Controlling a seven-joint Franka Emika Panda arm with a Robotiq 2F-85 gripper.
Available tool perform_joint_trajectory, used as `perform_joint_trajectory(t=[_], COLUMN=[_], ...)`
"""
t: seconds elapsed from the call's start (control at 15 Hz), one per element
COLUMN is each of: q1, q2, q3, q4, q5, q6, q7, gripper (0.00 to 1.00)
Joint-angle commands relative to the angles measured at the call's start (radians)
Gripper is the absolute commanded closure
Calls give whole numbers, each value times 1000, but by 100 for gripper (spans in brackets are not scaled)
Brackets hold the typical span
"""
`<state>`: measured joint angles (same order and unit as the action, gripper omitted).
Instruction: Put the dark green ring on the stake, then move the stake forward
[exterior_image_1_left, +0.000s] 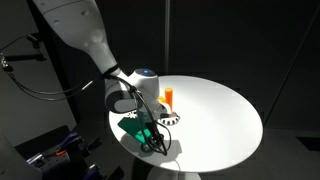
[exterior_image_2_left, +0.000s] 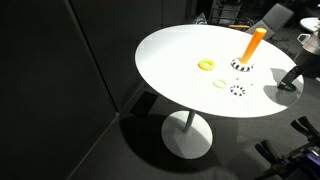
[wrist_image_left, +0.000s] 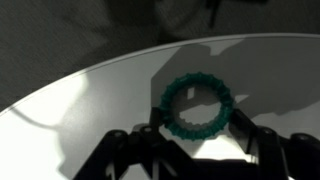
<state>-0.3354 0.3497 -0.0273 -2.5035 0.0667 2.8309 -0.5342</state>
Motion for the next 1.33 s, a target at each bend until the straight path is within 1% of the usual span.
perform_joint_trajectory(t=[0.0, 0.2, 0.67, 0.93, 1.27], q1=[-19, -18, 1, 17, 44], q2=[4, -27, -133, -193, -240], q3=[12, 13, 1, -7, -10], q4=[6, -5, -4, 3, 38], q5=[-18, -17, -9, 10, 67], q6=[24, 10, -67, -105, -162], q7=[-10, -4, 6, 2, -9], gripper=[58, 58, 58, 58, 58])
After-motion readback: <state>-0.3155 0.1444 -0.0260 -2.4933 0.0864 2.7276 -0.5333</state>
